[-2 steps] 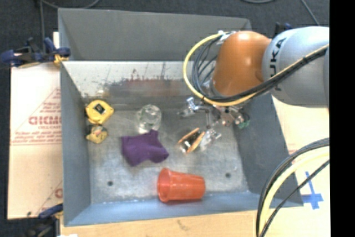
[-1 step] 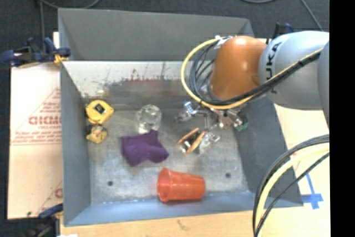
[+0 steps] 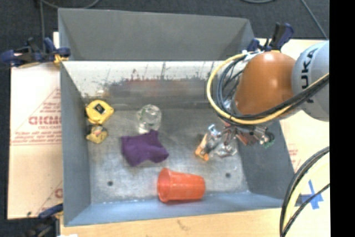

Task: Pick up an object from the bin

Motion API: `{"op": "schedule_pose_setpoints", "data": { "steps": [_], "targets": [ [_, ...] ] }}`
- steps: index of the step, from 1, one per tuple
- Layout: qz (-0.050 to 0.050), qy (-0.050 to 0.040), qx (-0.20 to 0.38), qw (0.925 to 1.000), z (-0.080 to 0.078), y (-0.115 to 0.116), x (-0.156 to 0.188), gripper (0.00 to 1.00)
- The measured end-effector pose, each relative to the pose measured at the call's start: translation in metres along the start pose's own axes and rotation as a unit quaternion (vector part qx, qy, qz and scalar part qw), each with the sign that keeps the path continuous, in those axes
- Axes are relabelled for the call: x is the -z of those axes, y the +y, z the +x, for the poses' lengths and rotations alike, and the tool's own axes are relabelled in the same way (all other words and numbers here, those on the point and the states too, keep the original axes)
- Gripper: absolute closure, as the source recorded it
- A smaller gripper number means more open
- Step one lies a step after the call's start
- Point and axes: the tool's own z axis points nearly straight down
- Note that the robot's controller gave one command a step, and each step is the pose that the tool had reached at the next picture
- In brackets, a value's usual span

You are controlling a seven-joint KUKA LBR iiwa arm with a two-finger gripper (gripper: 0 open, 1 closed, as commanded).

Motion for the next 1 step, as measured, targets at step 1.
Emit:
{"op": "schedule_pose_setpoints", "data": {
  "steps": [1],
  "targets": [
    [0.0, 0.0, 0.0, 1.0, 0.0, 0.0, 0.0, 1.0]
  ]
}}
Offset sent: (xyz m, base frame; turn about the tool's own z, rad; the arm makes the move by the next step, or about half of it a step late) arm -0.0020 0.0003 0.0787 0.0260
